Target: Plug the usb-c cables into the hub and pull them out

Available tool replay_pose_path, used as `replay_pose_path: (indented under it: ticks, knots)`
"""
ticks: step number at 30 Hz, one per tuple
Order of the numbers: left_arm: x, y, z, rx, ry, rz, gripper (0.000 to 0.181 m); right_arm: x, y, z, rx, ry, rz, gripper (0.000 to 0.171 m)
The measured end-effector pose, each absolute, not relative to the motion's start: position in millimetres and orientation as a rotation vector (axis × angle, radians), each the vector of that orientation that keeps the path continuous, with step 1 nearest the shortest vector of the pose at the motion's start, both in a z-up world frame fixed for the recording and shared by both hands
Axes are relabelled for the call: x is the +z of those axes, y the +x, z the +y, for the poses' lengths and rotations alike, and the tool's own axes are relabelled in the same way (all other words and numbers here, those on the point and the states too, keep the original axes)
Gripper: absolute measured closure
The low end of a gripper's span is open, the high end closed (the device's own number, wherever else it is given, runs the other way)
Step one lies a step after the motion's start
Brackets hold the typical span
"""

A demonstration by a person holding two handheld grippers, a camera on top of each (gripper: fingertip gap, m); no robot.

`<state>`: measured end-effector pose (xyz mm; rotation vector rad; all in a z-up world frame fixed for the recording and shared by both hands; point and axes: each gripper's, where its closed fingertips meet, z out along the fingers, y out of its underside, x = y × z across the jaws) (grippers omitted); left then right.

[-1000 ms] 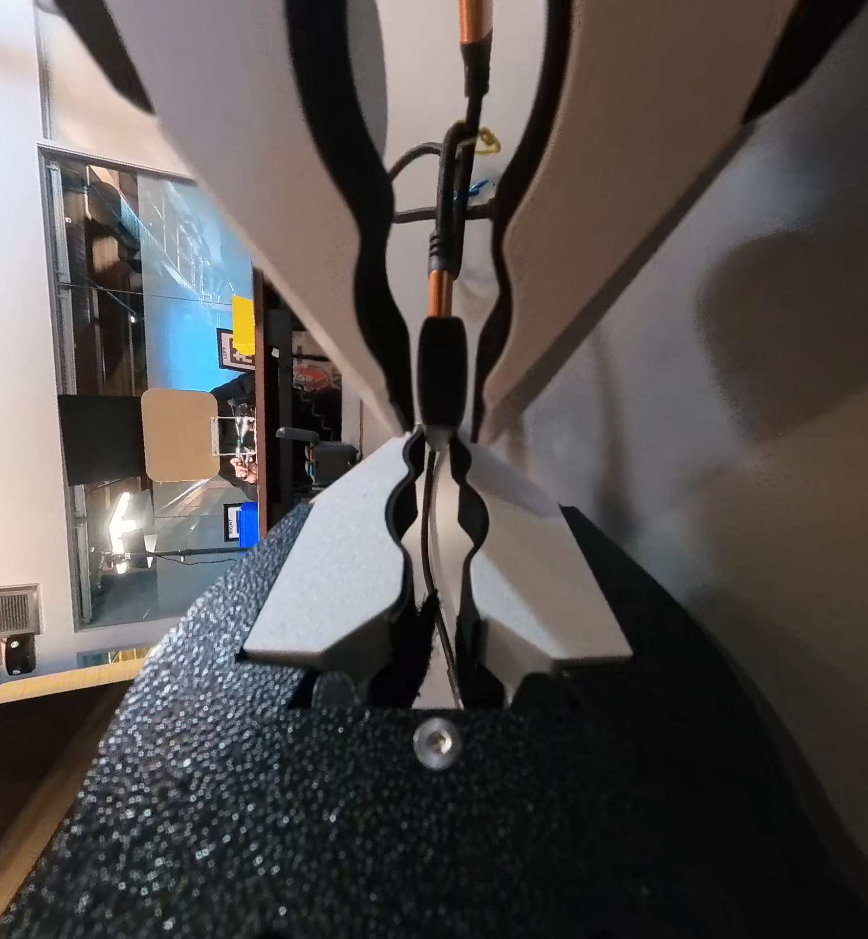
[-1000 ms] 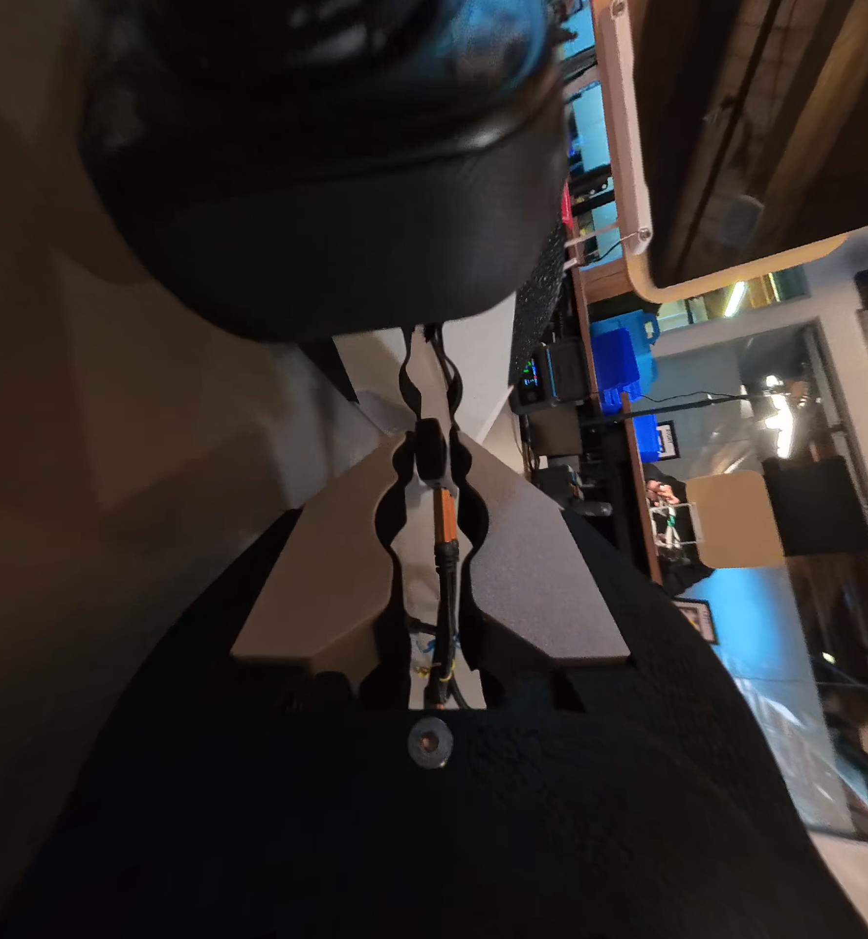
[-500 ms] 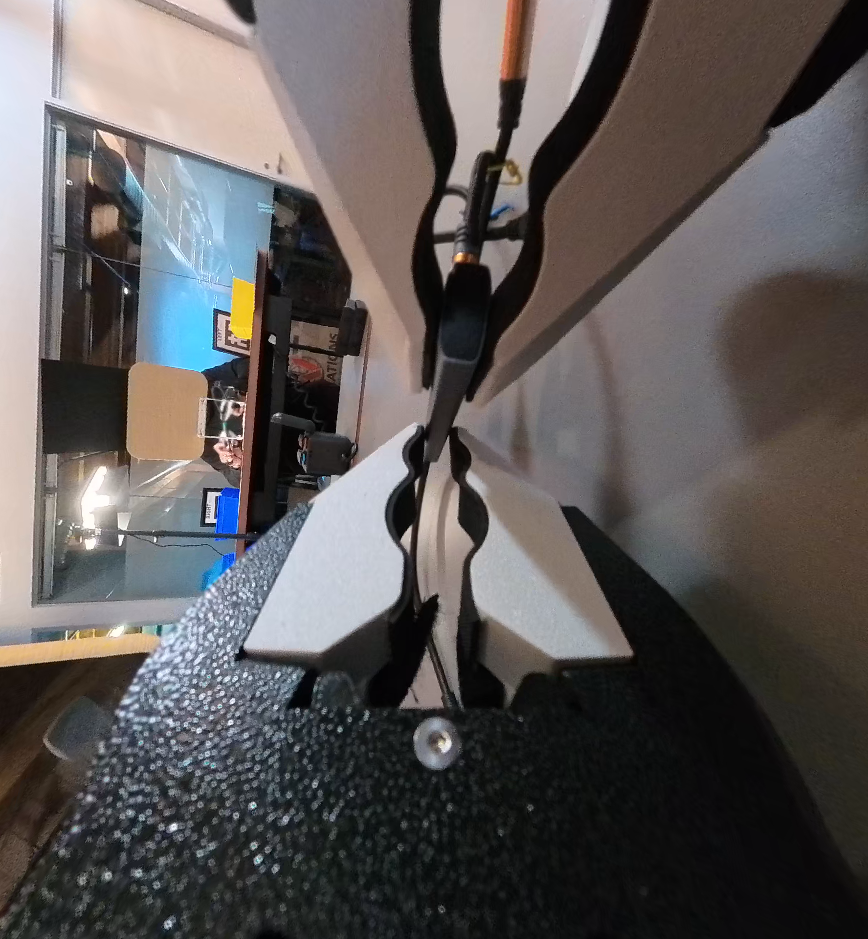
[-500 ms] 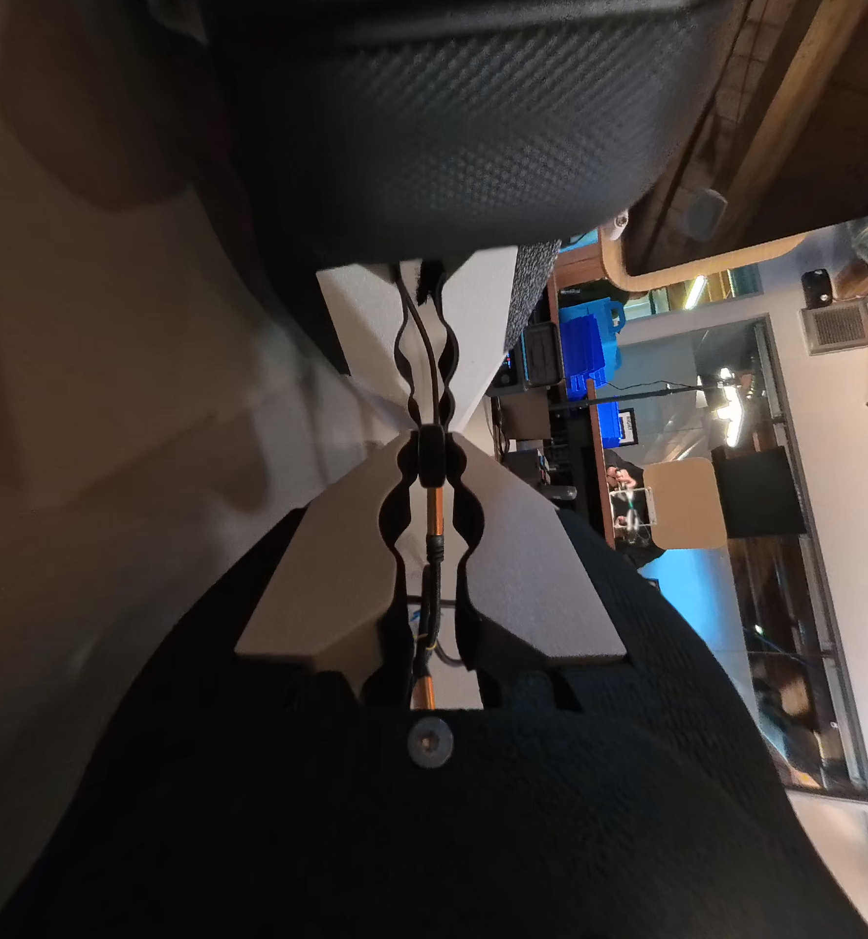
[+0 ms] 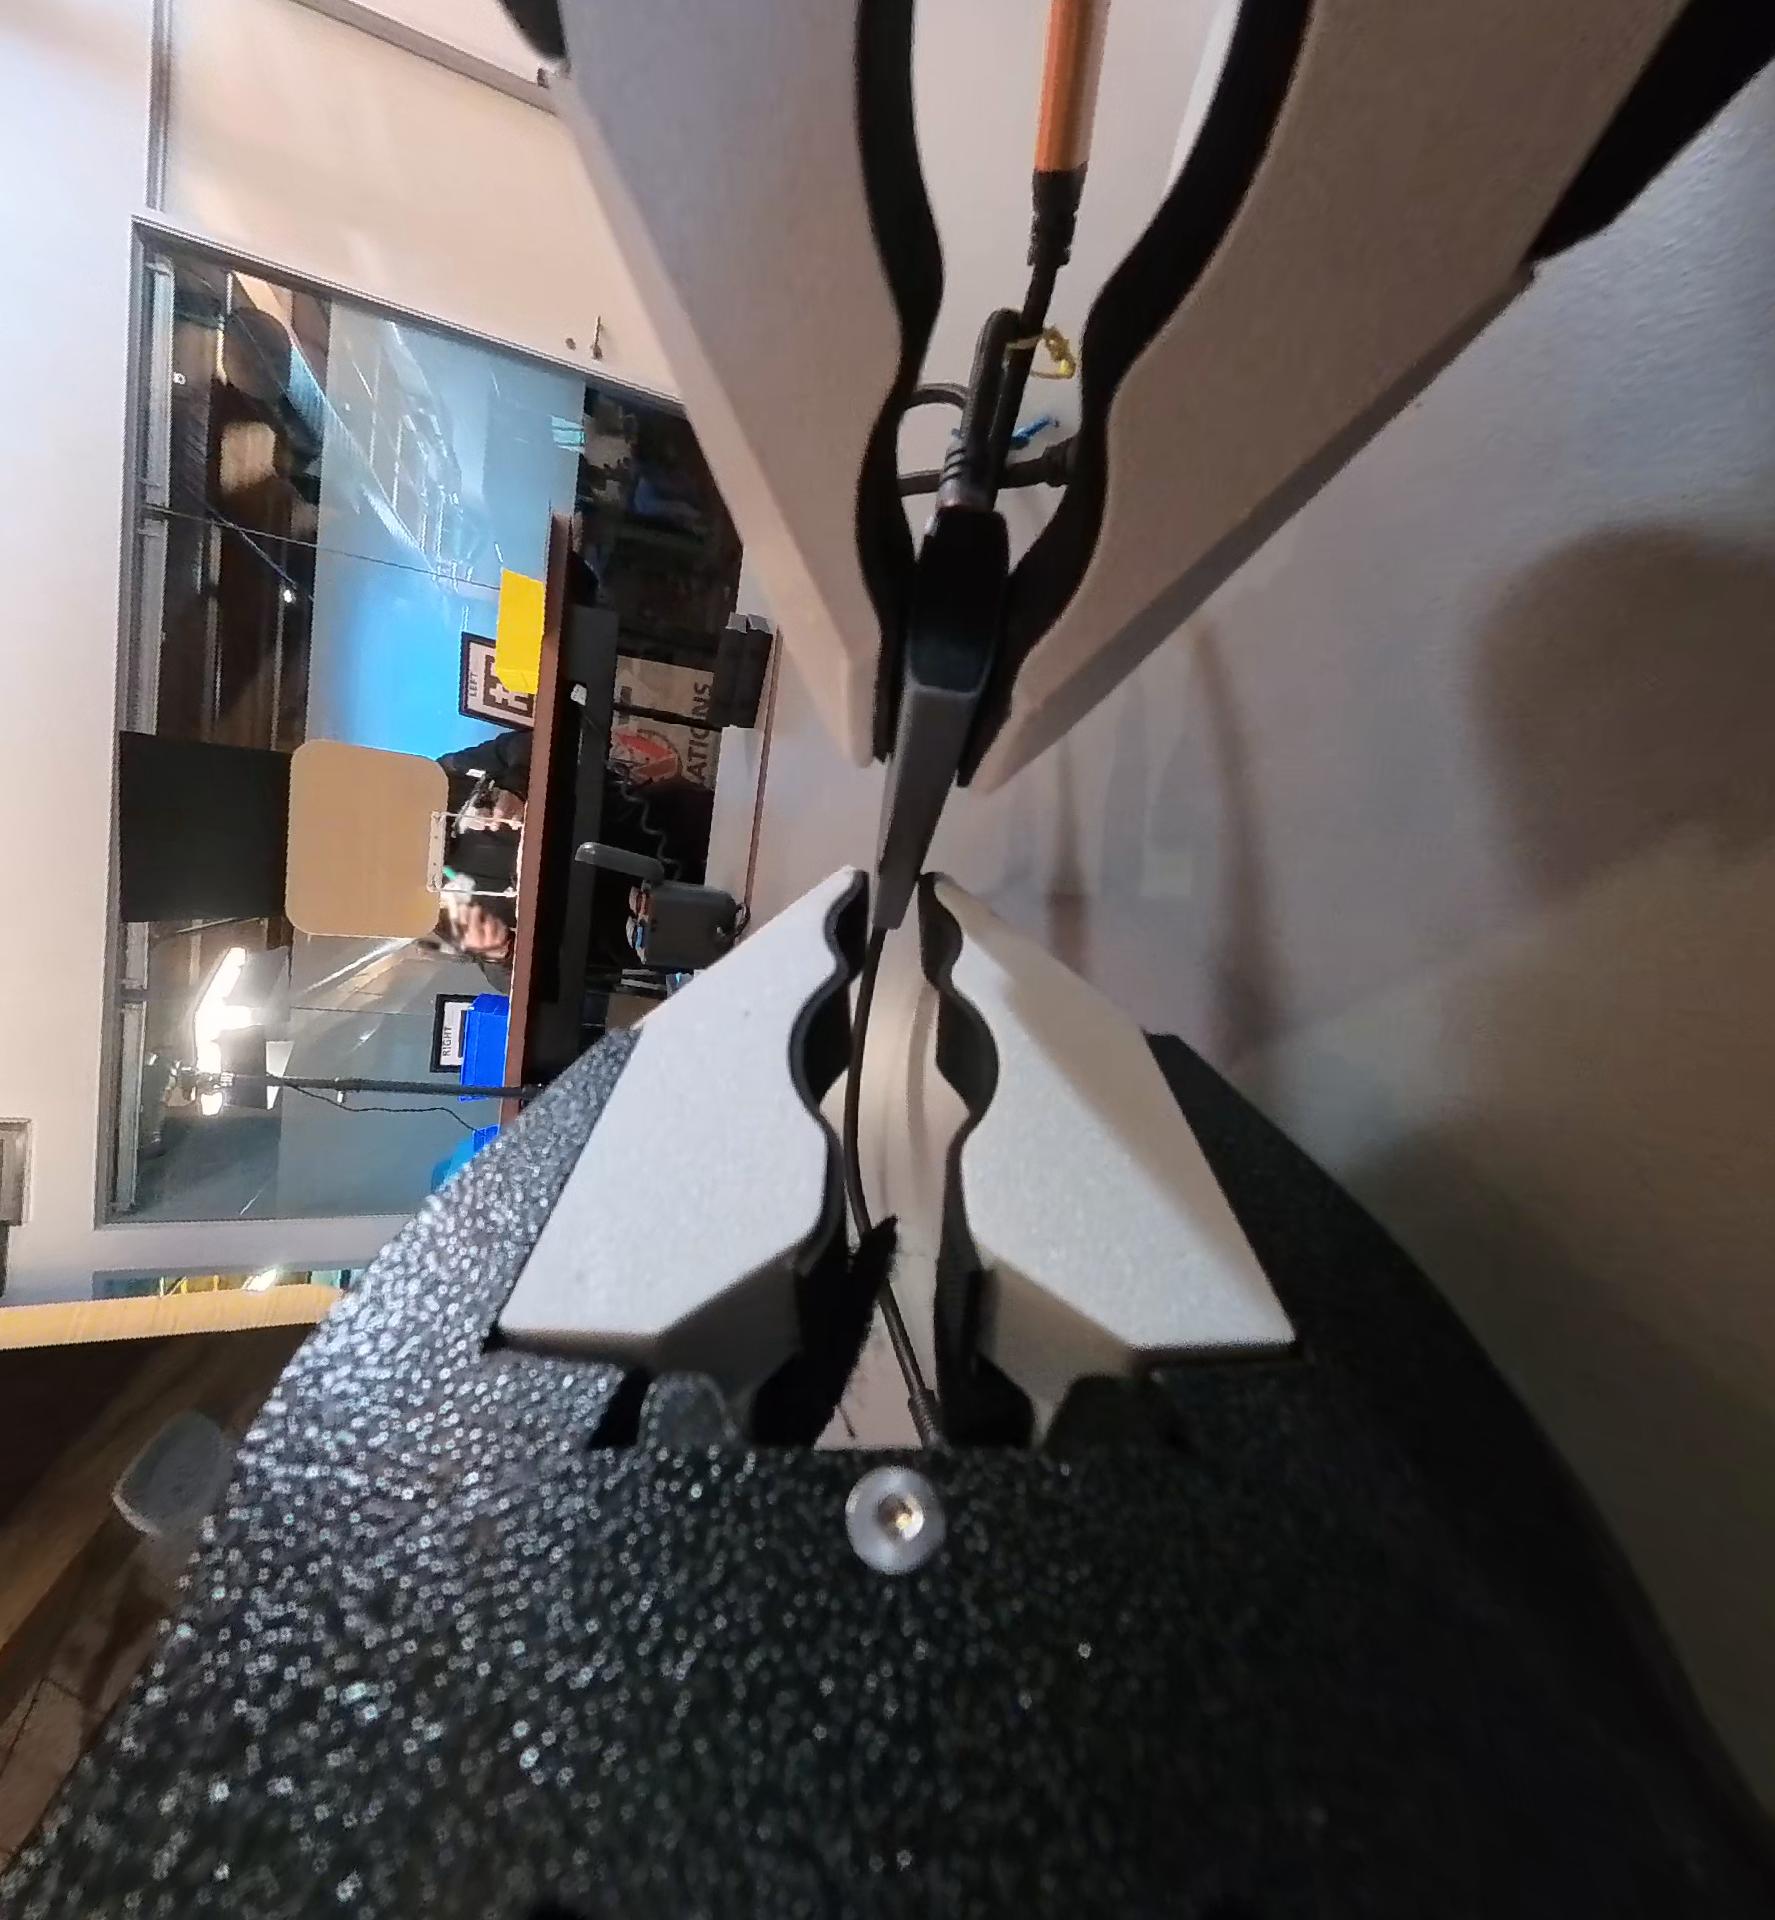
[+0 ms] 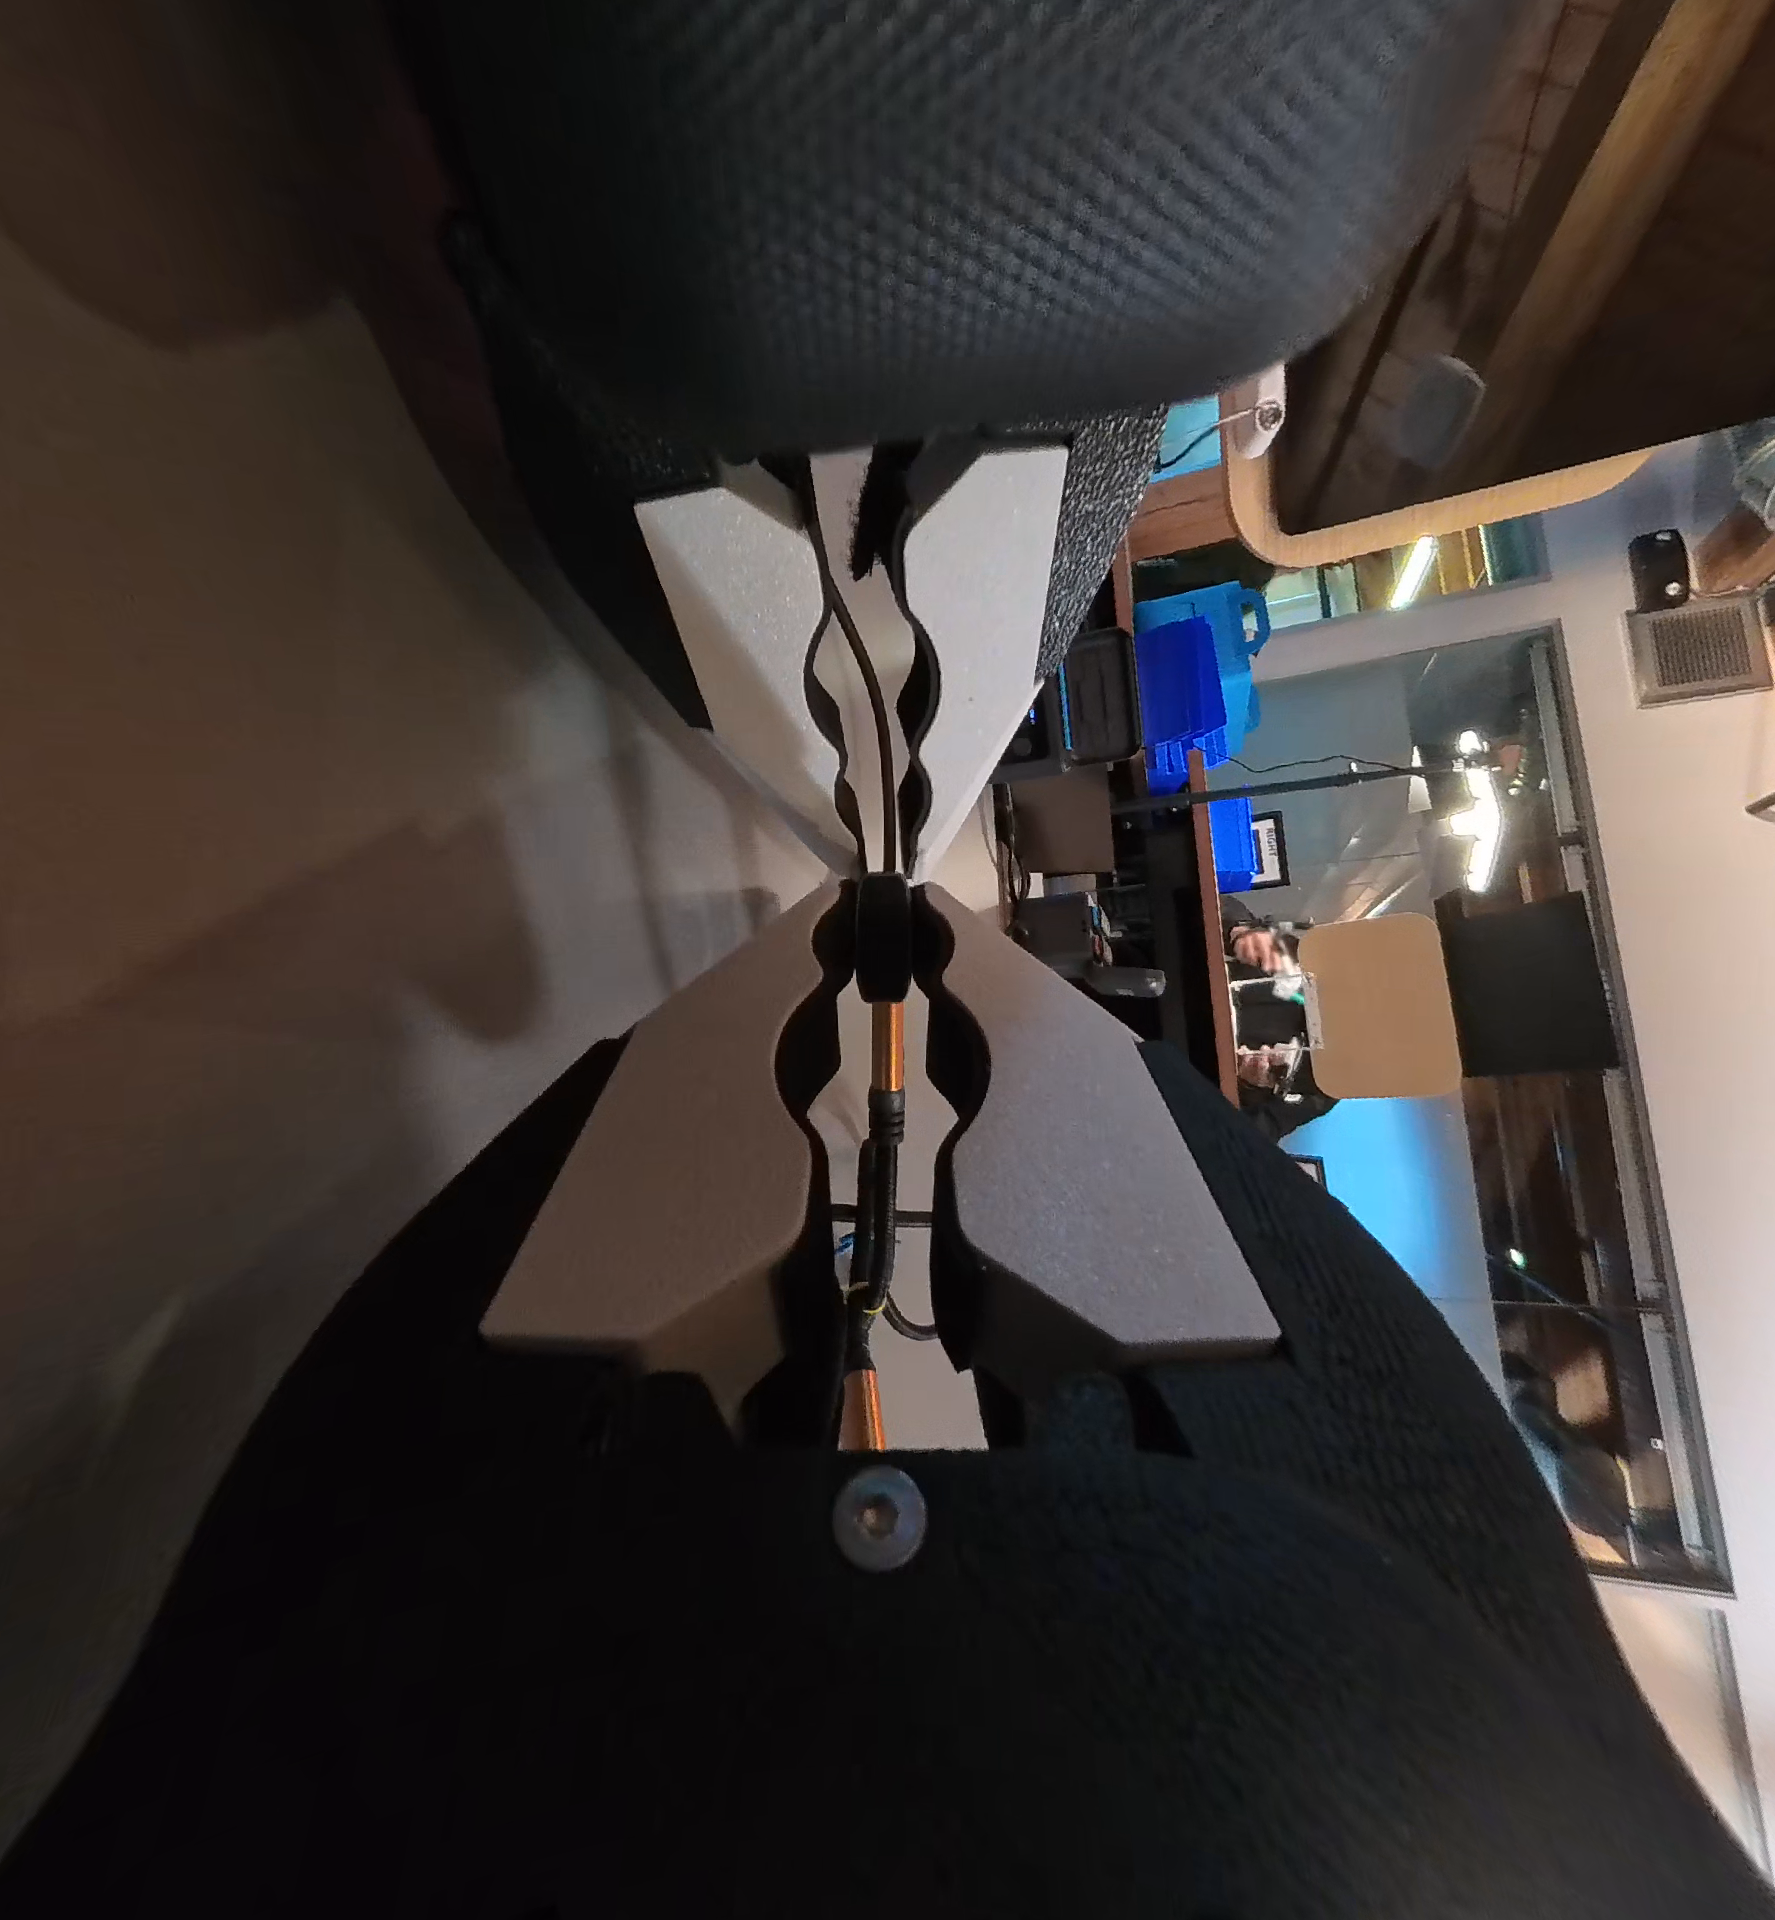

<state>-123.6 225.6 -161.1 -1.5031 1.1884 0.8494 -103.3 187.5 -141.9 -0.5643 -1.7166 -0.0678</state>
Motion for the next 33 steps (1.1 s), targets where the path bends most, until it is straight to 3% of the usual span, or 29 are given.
replay_pose_path:
  ticks: [11,20,33]
  knots:
    - [-161,-123,226,0.855,-1.494,1.193,0.175,-141,-103,188,-0.077,-0.562,-1.717,0.164]
    - [-155,-125,227,0.865,-1.470,1.160,0.166,-140,-103,190,-0.084,-0.563,-1.713,0.164]
    - [-152,-125,228,0.874,-1.452,1.145,0.174,-142,-103,191,-0.101,-0.562,-1.724,0.164]
